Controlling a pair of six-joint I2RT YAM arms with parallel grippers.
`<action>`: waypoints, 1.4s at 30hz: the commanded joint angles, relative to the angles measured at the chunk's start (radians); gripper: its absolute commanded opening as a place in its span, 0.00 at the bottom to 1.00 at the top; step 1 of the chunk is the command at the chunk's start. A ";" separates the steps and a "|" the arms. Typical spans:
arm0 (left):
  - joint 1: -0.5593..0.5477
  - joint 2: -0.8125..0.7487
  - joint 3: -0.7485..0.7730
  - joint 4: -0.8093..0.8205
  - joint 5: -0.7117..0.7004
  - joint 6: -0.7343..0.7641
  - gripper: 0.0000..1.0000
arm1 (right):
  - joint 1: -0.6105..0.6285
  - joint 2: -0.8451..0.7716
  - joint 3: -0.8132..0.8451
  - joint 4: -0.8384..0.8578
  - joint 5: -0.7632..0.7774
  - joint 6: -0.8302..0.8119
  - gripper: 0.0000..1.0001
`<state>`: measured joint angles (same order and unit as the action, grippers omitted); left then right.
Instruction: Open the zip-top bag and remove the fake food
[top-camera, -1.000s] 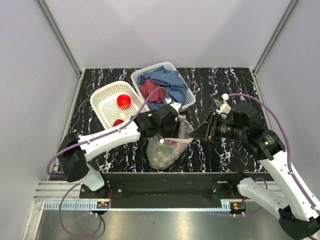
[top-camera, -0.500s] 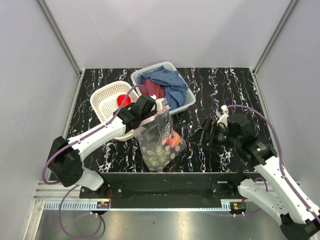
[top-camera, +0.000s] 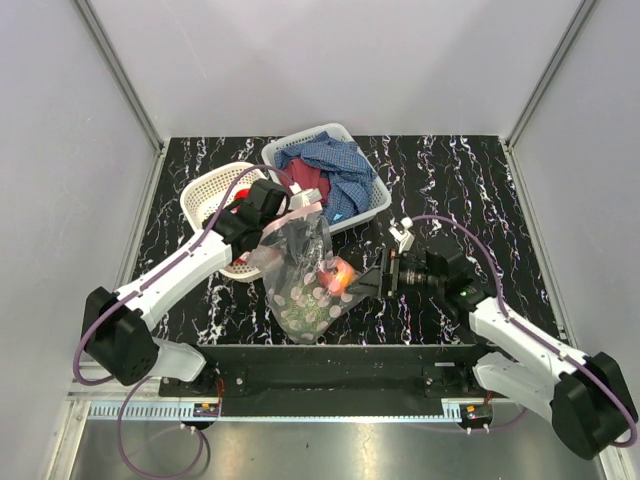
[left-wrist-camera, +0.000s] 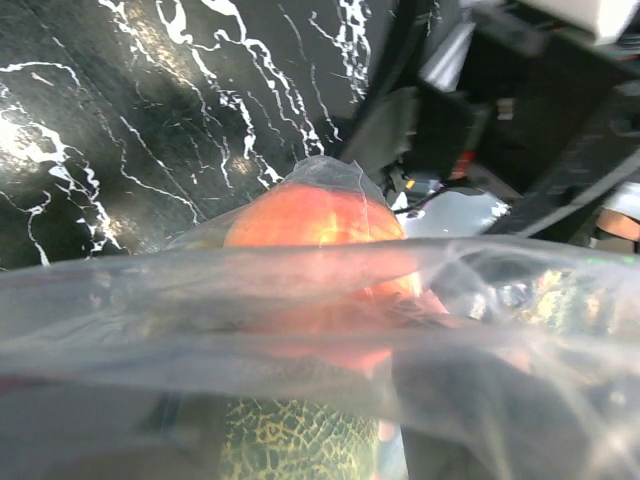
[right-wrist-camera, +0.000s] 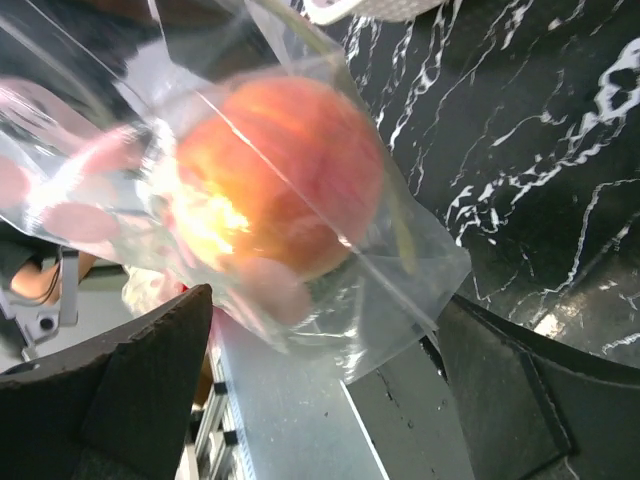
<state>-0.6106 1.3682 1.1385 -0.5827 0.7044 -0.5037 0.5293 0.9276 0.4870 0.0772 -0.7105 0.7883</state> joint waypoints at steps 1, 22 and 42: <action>0.034 -0.038 0.013 0.014 0.130 0.011 0.00 | 0.012 0.057 -0.022 0.280 -0.119 0.032 0.99; 0.101 -0.127 -0.006 -0.022 -0.080 0.062 0.00 | 0.011 -0.007 -0.045 -0.137 0.273 0.032 0.00; -0.024 -0.371 -0.080 0.012 -0.261 -0.294 0.00 | 0.011 0.232 0.554 -1.003 0.517 -0.072 0.89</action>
<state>-0.5663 1.0286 1.0042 -0.6041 0.5297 -0.6731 0.5385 1.2182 0.8577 -0.5816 -0.3336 0.7078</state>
